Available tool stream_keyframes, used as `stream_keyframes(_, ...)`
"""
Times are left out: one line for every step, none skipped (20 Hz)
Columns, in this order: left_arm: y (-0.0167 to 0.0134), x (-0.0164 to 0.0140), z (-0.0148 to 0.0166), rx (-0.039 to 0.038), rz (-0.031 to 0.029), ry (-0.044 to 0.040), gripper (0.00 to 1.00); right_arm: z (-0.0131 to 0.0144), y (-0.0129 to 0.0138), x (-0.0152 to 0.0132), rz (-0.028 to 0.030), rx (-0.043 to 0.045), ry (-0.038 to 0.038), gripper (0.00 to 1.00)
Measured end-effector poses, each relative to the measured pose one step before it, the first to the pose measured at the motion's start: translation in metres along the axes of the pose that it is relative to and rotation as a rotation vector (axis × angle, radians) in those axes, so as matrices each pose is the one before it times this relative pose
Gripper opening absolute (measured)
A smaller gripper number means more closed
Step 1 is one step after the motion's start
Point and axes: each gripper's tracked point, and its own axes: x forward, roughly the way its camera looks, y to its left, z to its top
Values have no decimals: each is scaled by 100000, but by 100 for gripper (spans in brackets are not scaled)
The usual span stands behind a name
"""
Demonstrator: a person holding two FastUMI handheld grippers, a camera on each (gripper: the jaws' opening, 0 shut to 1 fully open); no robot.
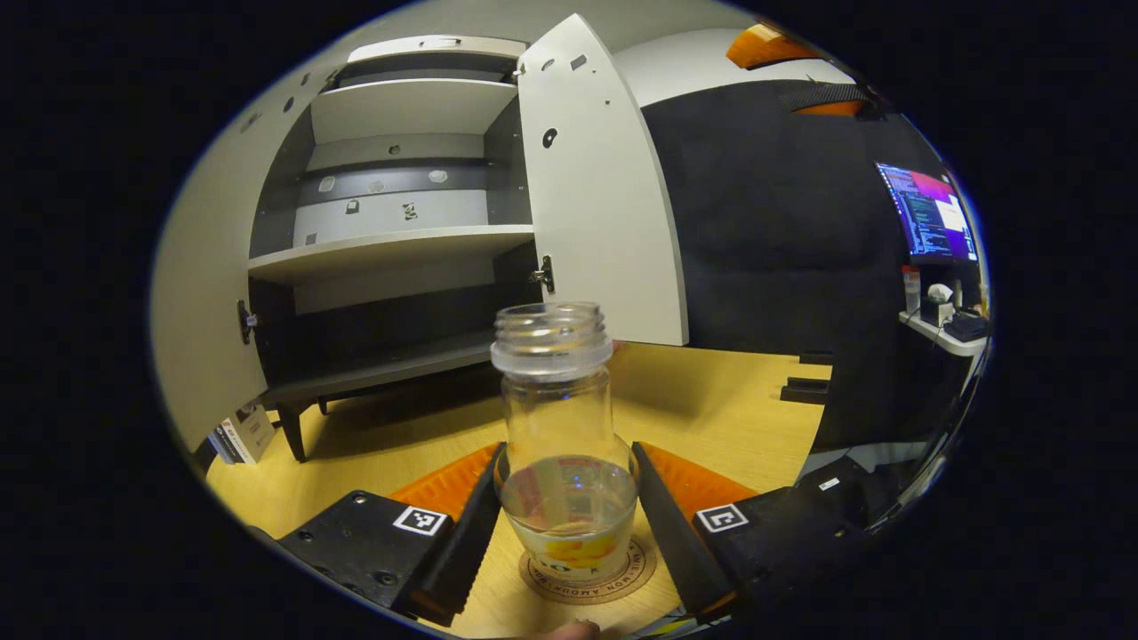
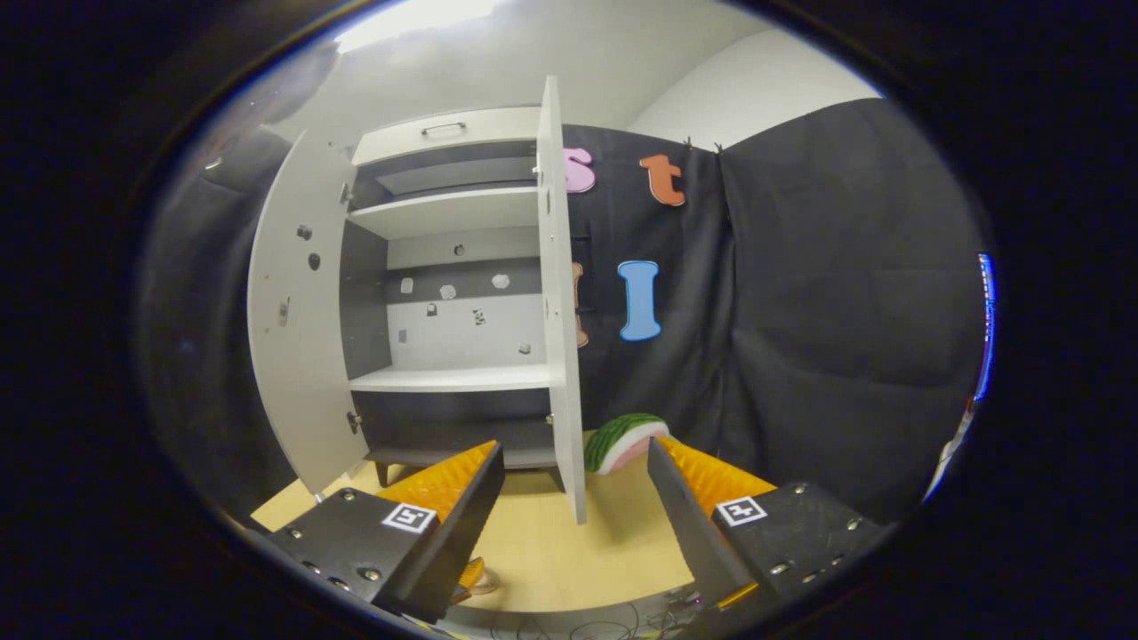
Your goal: Grasp the bottle in the cabinet with the left hand and place it on the coaster, then close the right door with the right hand and the left door with the left hand.
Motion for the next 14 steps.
stream_keyframes(346,-292,949,497,133,-961,88,193,-358,193,-330,276,452,99)
stream_keyframes(147,-131,881,735,-713,-543,89,20,-416,195,-272,-700,680,99)
stream_keyframes(104,-78,1019,922,-941,-742,89,196,-468,261,-355,-1101,469,99)
stream_keyframes(389,-326,1097,1096,-409,-857,89,541,-426,358,-530,-299,-339,94)
stream_keyframes(394,-307,1312,960,-546,-531,90,550,-326,328,-138,577,-432,99)
stream_keyframes(344,-227,1387,-1,-1260,-1082,92,577,25,494,284,1564,-456,99)
stream_keyframes(171,-197,1245,-926,-1921,410,93,732,-51,448,969,2098,-109,99)
stream_keyframes(246,-337,1423,-1966,-1365,-927,93,344,-93,260,1561,1812,826,99)
stream_keyframes(226,-144,1460,-1166,-1540,700,93,728,-302,476,369,1230,-290,99)
stream_keyframes(510,-265,1404,-1756,-360,-19,94,1046,-1059,709,-2171,682,-1551,99)
stream_keyframes(501,-201,1748,-487,-563,-925,96,967,-1025,906,-2445,575,-1192,99)
stream_keyframes(884,-1,1921,-545,1471,-672,97,625,-550,778,-1148,1082,57,99)
stream_keyframes(721,97,1774,-486,375,-1296,98,899,-283,870,92,1281,-276,94)
stream_keyframes(612,300,1676,-1528,366,-913,98,1155,-129,882,270,1024,-1098,99)
